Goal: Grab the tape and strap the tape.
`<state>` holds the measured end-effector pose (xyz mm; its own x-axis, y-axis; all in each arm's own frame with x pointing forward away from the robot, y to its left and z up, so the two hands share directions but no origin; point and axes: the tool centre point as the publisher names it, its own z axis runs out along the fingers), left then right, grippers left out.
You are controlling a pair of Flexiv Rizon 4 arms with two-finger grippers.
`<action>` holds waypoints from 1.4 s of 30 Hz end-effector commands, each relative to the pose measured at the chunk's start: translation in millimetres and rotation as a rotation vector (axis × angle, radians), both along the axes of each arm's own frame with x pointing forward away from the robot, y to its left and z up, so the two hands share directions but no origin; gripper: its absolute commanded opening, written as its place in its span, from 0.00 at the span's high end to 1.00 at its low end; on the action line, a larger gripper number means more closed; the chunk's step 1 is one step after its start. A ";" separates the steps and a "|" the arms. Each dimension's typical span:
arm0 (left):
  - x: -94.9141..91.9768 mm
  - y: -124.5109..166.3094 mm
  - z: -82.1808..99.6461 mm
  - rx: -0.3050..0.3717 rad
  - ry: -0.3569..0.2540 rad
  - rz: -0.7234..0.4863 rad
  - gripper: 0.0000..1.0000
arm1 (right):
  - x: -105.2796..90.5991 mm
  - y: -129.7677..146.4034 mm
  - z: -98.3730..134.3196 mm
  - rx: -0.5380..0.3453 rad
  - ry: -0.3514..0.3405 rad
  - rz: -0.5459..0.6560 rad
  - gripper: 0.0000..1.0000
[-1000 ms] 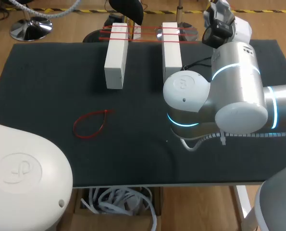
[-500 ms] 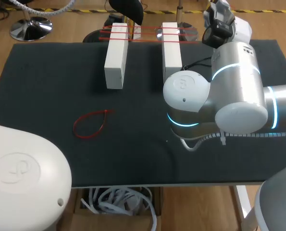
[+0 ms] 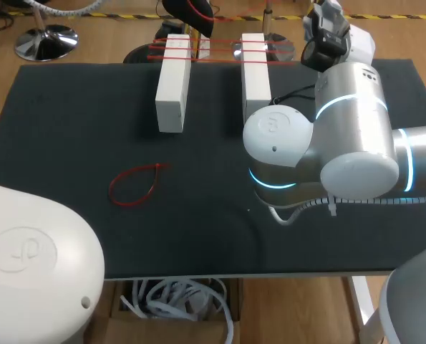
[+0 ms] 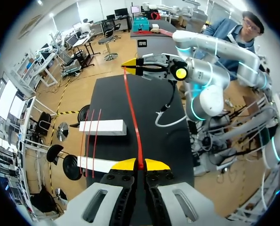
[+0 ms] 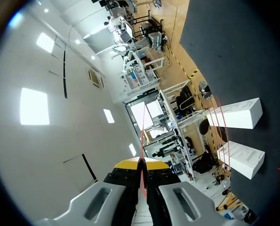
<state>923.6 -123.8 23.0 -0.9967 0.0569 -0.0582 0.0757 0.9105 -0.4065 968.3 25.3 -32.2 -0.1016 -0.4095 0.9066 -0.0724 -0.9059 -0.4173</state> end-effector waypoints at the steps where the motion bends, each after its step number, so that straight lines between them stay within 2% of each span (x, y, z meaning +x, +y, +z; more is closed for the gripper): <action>1: -1.2 4.8 4.3 0.005 -0.009 -0.005 1.00 | -0.6 -1.6 2.9 -0.002 0.008 0.003 1.00; 9: -0.2 -9.8 18.4 0.009 -0.042 -0.058 1.00 | -0.6 -1.6 2.9 -0.002 0.008 0.003 1.00; 20: -0.1 -31.6 26.6 0.022 -0.043 -0.103 1.00 | -0.6 -1.6 2.9 -0.002 0.008 0.003 1.00; 29: -2.4 -37.2 31.6 0.029 -0.045 -0.109 1.00 | -0.6 -1.6 2.9 -0.002 0.008 0.003 1.00; 33: -2.9 -38.8 35.8 0.067 -0.069 -0.142 1.00 | -0.6 -1.6 2.9 -0.002 0.008 0.003 1.00; 42: -2.9 -38.8 35.8 0.067 -0.069 -0.142 1.00 | -0.6 -1.6 2.9 -0.002 0.008 0.003 1.00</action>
<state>919.3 -162.2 57.5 -0.9720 0.2006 -0.1222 0.2308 0.9121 -0.3389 968.3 25.3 -32.2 -0.1015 -0.4095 0.9067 -0.0723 -0.9059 -0.4172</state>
